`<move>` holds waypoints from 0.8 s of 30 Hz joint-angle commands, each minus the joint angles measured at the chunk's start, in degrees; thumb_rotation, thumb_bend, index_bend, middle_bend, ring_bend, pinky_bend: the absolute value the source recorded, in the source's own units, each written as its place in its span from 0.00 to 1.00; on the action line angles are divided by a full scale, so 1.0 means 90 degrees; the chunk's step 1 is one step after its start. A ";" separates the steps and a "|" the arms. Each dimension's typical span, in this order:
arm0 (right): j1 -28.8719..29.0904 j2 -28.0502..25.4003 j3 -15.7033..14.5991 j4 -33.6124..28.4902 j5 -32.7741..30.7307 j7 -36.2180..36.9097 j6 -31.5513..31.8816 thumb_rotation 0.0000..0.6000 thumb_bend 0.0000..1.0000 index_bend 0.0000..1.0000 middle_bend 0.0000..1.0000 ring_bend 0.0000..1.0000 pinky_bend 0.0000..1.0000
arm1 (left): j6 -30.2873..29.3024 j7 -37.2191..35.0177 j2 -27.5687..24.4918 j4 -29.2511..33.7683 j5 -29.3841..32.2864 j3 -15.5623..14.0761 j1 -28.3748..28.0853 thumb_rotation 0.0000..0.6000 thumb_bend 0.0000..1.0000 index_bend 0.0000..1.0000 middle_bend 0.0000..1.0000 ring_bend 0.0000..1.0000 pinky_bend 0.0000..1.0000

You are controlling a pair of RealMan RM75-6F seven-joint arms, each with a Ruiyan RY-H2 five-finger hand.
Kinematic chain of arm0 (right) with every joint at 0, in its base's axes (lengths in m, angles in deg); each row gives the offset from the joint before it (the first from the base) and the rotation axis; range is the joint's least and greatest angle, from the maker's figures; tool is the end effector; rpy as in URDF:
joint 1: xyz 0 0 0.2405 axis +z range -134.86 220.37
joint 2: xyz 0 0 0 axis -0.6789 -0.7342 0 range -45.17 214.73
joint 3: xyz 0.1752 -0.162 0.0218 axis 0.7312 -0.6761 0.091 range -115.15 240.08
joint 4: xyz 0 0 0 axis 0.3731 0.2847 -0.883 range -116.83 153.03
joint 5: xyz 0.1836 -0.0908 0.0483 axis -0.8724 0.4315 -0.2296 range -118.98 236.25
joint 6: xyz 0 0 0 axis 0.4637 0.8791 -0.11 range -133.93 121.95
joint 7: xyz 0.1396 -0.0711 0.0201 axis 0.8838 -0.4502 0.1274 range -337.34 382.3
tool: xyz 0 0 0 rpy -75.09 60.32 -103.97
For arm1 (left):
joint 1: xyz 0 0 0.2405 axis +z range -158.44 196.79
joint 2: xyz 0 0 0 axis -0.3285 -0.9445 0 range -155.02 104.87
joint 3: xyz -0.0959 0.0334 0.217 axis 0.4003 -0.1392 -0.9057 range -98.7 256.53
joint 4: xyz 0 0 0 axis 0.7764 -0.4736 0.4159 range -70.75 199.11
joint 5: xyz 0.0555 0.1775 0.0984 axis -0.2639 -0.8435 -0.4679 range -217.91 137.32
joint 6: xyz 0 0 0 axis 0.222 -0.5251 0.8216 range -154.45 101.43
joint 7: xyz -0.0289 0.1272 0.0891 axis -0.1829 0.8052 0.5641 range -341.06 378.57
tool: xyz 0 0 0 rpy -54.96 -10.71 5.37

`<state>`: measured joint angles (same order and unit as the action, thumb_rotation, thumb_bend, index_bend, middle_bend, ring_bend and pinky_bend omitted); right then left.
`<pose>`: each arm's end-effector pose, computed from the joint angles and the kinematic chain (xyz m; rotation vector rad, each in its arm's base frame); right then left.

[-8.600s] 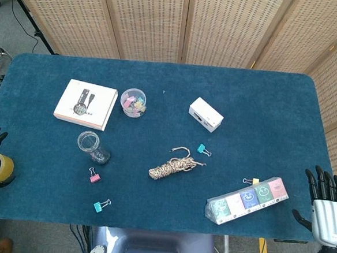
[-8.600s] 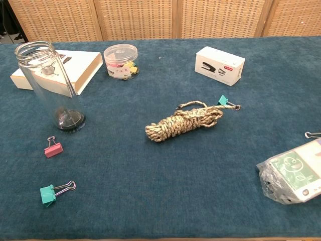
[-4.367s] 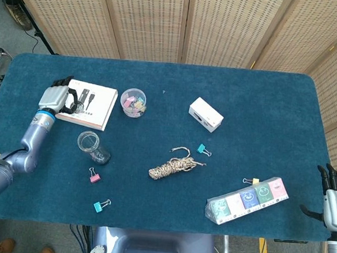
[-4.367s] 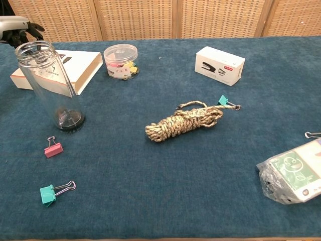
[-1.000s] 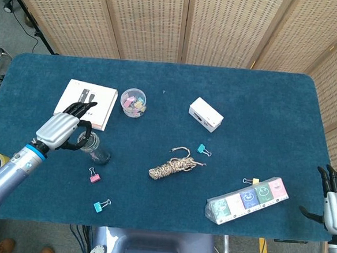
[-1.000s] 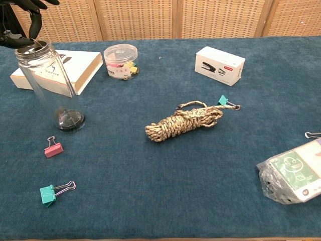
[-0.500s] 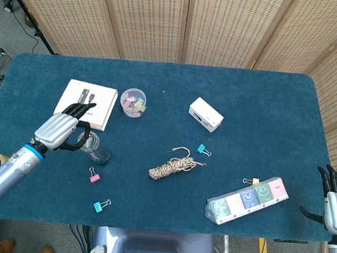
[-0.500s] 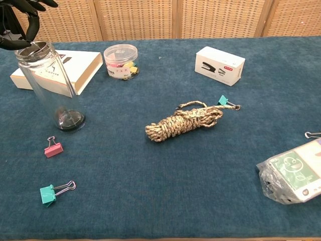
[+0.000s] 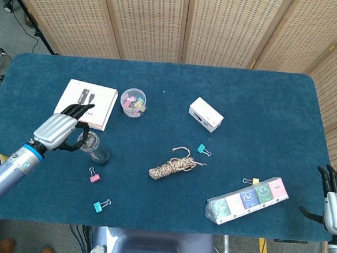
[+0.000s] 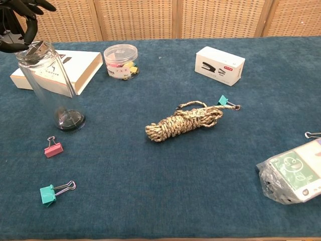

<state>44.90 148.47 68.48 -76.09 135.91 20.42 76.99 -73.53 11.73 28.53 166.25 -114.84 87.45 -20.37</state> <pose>-0.3188 -0.1884 0.1624 1.2228 -0.9764 0.8063 -0.1620 0.3379 0.1216 -1.8881 -1.0736 -0.9143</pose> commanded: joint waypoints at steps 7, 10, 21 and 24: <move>-0.0006 -0.0008 0.0004 0.0000 0.0003 0.0021 0.0009 1.00 0.00 0.00 0.00 0.00 0.00 | -0.0010 0.0050 -0.0008 0.0047 0.0057 0.0013 -0.0016 1.00 0.31 0.00 0.00 0.00 0.00; -0.0006 -0.0009 0.0004 0.0003 0.0001 0.0024 0.0005 1.00 0.00 0.00 0.00 0.00 0.00 | -0.0026 0.0060 -0.0016 0.0064 0.0061 0.0019 -0.0015 1.00 0.31 0.00 0.00 0.00 0.00; -0.0001 -0.0008 -0.0007 -0.0011 0.0025 0.0028 -0.0004 1.00 0.00 0.00 0.00 0.00 0.00 | -0.0401 -0.0182 -0.0339 0.0235 -0.0131 0.0068 0.0205 1.00 0.31 0.00 0.00 0.00 0.00; -0.0001 -0.0006 -0.0007 -0.0020 0.0033 0.0026 0.0004 1.00 0.00 0.00 0.00 0.00 0.00 | -0.0524 -0.0324 -0.0466 0.0248 -0.0207 0.0068 0.0305 1.00 0.31 0.00 0.00 0.00 0.00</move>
<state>44.89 148.41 68.41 -76.27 136.21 20.65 77.03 -77.92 9.17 24.68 168.40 -116.43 88.05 -17.94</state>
